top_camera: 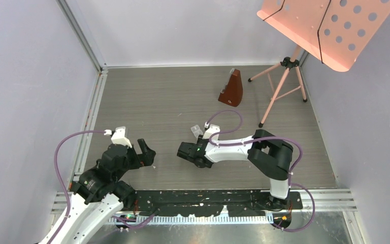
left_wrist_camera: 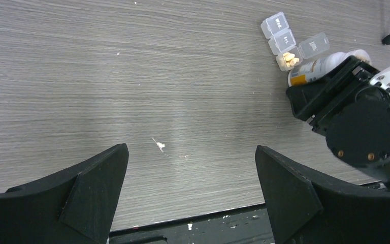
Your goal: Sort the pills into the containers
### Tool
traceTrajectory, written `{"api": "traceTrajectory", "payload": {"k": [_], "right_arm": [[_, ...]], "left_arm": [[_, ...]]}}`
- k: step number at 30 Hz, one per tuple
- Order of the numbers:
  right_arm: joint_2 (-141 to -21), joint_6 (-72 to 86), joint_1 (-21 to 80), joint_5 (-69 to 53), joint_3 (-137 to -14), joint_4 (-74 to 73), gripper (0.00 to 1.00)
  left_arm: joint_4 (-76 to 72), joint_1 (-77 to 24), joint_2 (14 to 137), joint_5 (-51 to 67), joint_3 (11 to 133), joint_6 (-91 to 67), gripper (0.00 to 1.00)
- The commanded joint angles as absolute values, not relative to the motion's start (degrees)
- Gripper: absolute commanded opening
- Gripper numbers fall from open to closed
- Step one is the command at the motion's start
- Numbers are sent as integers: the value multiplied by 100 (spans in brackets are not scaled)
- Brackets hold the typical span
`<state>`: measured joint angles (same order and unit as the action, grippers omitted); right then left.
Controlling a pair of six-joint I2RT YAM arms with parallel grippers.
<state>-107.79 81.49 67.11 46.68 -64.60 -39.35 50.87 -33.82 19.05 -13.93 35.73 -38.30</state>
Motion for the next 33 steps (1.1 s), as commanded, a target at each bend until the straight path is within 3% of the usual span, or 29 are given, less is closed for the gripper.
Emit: {"api": "traceTrajectory", "payload": {"k": [1, 11, 33], "right_arm": [[-10888, 8408, 6291, 4998, -6327, -3973, 50], [-10407, 7539, 5495, 5037, -5598, -3152, 50], [-10378, 6539, 4677, 4928, -5349, -2432, 51]], "left_arm": [[4859, -3366, 1960, -1317, 3588, -3756, 99], [4641, -3365, 2000, -1219, 3518, -3747, 99], [4282, -3362, 2828, -987, 3710, -3745, 99]]}}
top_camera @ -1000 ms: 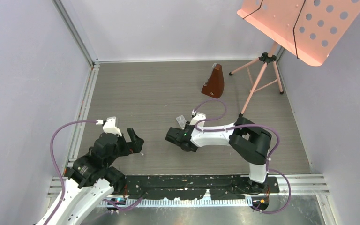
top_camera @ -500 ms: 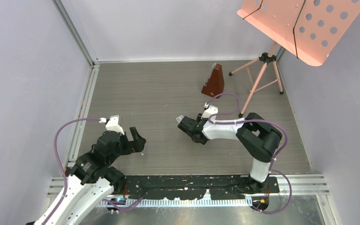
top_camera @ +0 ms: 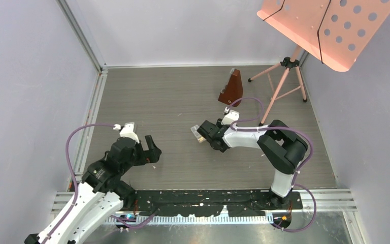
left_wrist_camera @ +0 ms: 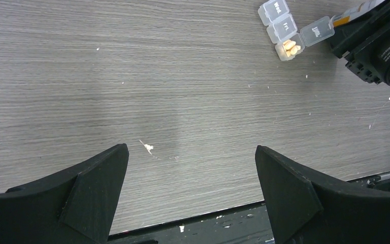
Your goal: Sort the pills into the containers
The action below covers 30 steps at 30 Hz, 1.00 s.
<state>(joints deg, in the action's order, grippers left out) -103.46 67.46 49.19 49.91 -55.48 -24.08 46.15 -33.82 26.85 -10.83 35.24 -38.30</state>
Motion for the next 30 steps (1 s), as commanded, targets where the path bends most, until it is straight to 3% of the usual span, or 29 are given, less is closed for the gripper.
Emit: {"api": "traceTrajectory", "payload": {"k": [1, 8, 22, 30], "right_arm": [[-10379, 6511, 4645, 4916, -5330, -2416, 51], [-10384, 5942, 4410, 4751, -5284, -2028, 59], [-10055, 4758, 4078, 3556, -5046, -1321, 61], [-9312, 4578, 4070, 2150, -4759, -1460, 60]], "left_arm": [[4261, -3363, 2869, -978, 3720, -3744, 99], [4076, -3356, 3257, -877, 3815, -3773, 99], [3264, -2895, 4558, -160, 4223, -3717, 99], [2387, -2482, 5703, 939, 4311, -4099, 90]]}}
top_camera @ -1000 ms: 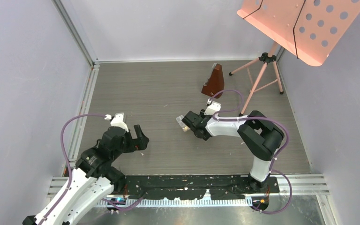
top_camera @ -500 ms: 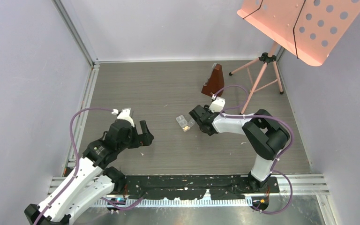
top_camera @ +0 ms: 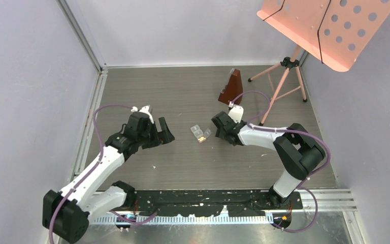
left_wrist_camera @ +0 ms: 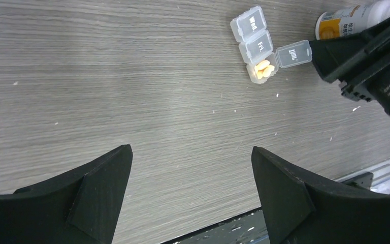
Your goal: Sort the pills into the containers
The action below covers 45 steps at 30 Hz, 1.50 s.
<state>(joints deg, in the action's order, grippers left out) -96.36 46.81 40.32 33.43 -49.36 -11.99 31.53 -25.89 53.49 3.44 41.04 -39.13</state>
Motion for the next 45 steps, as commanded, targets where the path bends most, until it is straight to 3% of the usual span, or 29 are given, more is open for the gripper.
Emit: {"api": "traceTrajectory", "payload": {"k": [1, 10, 17, 31, 35, 39, 45], "right_arm": [[-9275, 4603, 4070, 2042, -4738, -1525, 60], [-8884, 5060, 4069, 1184, -4602, -1833, 59], [-8990, 5298, 4069, 929, -4762, -1806, 43], [-9530, 5405, 3790, 1152, -5336, -2138, 37], [-9619, 5332, 3732, 1071, -5371, -2087, 37], [-9717, 5246, 3658, 921, -5419, -2017, 36], [-9718, 5174, 3547, 782, -5412, -1956, 34]], "left_arm": [[2268, -2465, 5844, 1006, 4321, -4144, 89], [1308, -2426, 7126, 1799, 4488, -4688, 84], [783, -2426, 8085, 2033, 4734, -4754, 67], [-642, -2536, 9533, 2560, 4880, -5439, 64], [-507, -2656, 9674, 2399, 5045, -5474, 65], [635, -2978, 9879, 1895, 5560, -5504, 63], [815, -3234, 10000, 1465, 5532, -5962, 51]]}}
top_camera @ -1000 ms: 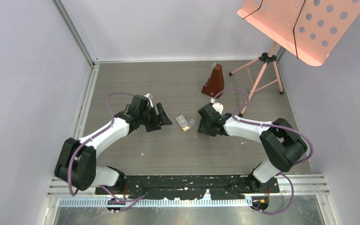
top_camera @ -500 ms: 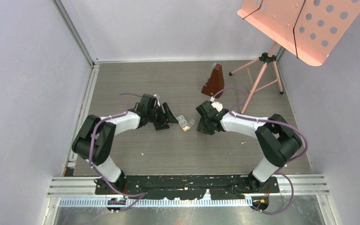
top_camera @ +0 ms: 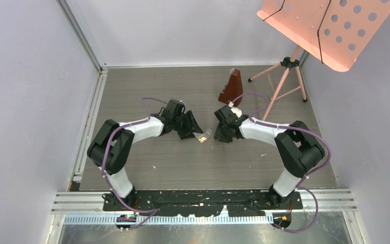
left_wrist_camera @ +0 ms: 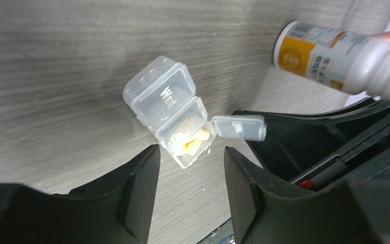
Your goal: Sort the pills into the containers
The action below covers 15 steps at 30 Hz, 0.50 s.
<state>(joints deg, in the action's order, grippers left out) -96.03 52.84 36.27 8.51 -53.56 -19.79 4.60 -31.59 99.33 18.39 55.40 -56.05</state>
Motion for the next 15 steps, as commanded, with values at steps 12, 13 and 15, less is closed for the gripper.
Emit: {"api": "traceTrajectory", "payload": {"k": [12, 13, 15], "right_arm": [[-9684, 4751, 3456, 612, -5234, -1736, 34], [-9690, 4885, 3450, 516, -5235, -1703, 34], [-9703, 4900, 3427, 343, -5274, -1660, 34]], "left_arm": [[558, -3243, 9983, 1259, 5370, -6310, 52], [480, -3243, 10000, 1238, 5351, -6362, 52], [359, -3243, 10031, 1183, 5332, -6439, 53]]}}
